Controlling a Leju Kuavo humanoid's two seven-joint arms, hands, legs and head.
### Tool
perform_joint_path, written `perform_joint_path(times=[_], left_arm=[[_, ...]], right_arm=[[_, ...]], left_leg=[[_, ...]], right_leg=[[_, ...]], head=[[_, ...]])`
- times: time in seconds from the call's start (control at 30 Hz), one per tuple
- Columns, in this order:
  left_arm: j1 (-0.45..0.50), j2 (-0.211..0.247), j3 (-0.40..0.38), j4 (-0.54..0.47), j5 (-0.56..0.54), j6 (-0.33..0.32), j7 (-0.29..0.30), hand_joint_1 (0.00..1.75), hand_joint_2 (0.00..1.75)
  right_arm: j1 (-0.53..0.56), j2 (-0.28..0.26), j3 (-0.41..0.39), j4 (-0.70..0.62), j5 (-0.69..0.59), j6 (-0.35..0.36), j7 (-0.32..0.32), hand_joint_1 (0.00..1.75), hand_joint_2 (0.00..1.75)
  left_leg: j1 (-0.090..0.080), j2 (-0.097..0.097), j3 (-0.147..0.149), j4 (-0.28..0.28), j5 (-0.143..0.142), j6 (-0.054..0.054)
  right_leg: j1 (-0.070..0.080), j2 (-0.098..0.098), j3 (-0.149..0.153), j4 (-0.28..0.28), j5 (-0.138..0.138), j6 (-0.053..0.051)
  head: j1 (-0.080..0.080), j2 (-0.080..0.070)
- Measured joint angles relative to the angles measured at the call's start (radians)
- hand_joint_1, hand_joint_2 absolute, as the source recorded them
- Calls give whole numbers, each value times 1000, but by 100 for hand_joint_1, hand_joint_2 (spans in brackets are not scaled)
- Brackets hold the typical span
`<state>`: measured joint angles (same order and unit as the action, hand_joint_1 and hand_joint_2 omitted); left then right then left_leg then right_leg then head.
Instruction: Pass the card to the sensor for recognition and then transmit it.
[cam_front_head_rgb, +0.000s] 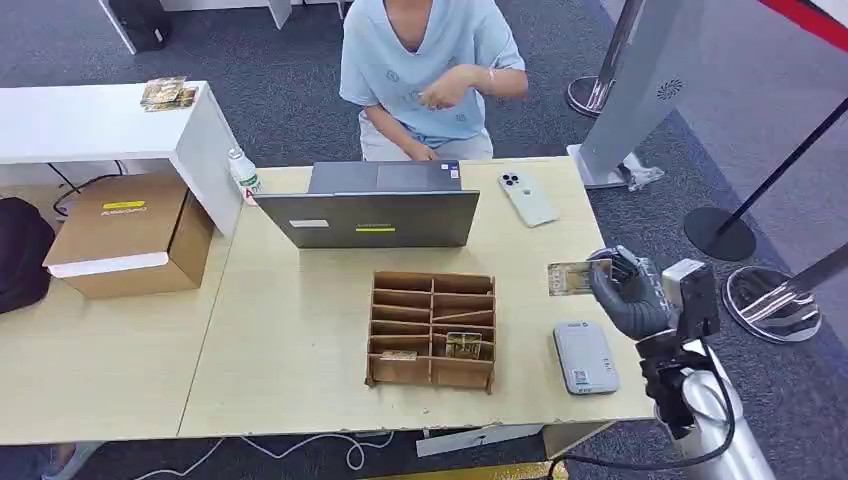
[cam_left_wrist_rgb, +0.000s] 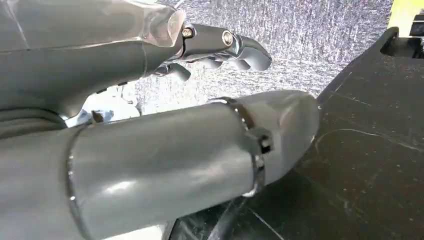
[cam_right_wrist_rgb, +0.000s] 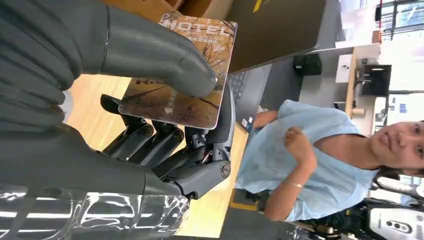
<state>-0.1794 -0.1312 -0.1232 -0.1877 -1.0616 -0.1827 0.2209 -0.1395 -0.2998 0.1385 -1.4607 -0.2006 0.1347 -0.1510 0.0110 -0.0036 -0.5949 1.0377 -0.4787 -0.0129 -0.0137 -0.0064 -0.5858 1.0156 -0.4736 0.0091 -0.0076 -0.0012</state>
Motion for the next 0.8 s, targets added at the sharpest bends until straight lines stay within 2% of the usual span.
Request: perform_joint_path(times=[0.33, 0.8], left_arm=[[-5, 0, -1, 0, 0, -3, -6, 0, 0], [-6, -1, -2, 0, 0, -3, -10, 0, 0]], right_arm=[[56, -25, -19, 23, -30, -12, -2, 175, 175], [65, -35, -26, 36, -37, -12, -2, 175, 175]], left_leg=[[0, 0, 0, 0, 0, 0], [0, 0, 0, 0, 0, 0]], right_leg=[[0, 0, 0, 0, 0, 0], [0, 0, 0, 0, 0, 0]], head=[[0, 0], [0, 0]])
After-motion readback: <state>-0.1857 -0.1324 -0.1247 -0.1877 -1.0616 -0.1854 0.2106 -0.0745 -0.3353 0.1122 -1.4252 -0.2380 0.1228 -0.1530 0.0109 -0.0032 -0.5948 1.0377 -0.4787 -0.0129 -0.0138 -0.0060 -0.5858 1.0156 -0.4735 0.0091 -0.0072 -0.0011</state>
